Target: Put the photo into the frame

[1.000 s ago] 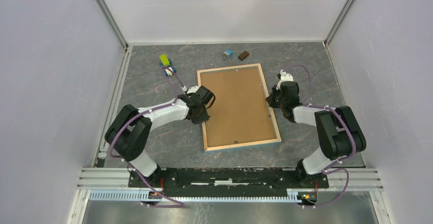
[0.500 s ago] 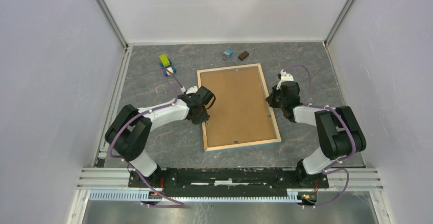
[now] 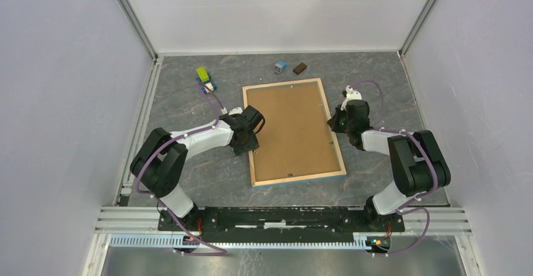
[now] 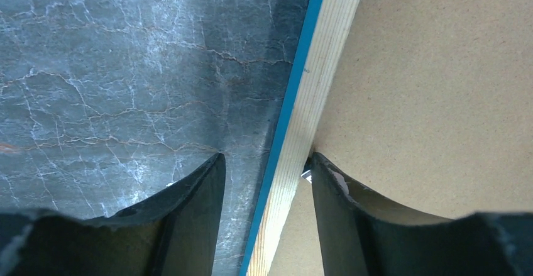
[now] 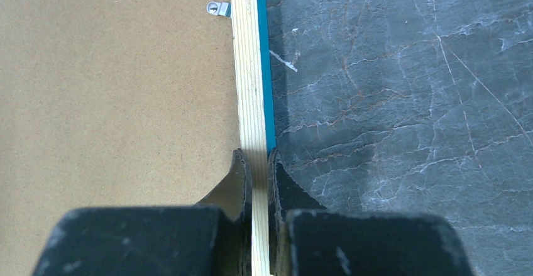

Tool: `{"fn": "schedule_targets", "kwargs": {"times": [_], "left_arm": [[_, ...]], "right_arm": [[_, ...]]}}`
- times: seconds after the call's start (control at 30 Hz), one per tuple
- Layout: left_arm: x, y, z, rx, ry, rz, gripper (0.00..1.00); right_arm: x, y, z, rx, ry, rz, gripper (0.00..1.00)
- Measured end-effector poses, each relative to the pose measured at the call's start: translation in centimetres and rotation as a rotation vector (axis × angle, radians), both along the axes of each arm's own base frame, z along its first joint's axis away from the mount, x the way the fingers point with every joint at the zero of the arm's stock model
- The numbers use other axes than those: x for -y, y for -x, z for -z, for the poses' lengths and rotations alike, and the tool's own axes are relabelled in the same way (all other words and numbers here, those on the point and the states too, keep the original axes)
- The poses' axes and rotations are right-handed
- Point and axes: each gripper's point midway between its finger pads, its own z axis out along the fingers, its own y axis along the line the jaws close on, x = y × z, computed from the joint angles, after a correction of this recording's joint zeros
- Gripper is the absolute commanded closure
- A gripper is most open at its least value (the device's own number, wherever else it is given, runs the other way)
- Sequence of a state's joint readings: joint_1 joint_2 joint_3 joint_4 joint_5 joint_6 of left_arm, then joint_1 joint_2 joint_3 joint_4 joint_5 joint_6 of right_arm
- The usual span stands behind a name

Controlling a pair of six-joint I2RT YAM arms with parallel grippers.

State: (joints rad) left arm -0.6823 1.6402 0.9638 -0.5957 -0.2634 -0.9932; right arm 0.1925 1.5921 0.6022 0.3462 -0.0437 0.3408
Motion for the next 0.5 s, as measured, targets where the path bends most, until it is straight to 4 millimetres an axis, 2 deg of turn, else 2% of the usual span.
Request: {"fn": "schedule_targets", "kwargs": {"times": [0.17,0.23,0.4,0.5], "left_arm": [[0.01,0.11,0.00,-0.006,0.001,0.001,0.46],[0.14,0.06,-0.01,-0.005,0.007,0.001,0.54],[0.79,-0.39,-0.12,0.016,0.035,-0.009,0.80],[0.89,-0.47,-0.16,0.021,0.039,-0.008,0.87]], "right_arm": [[0.02,0.00,0.00,-0.001,-0.004,-0.001,1.00],[0.00,0.01,0.03,-0.002,-0.007,-0.002,1.00],[-0.01,0.02,0.04,-0.003,-0.009,-0.002,1.00],[0.02,0.01,0.04,-0.003,-0.008,-0.001,1.00]]}}
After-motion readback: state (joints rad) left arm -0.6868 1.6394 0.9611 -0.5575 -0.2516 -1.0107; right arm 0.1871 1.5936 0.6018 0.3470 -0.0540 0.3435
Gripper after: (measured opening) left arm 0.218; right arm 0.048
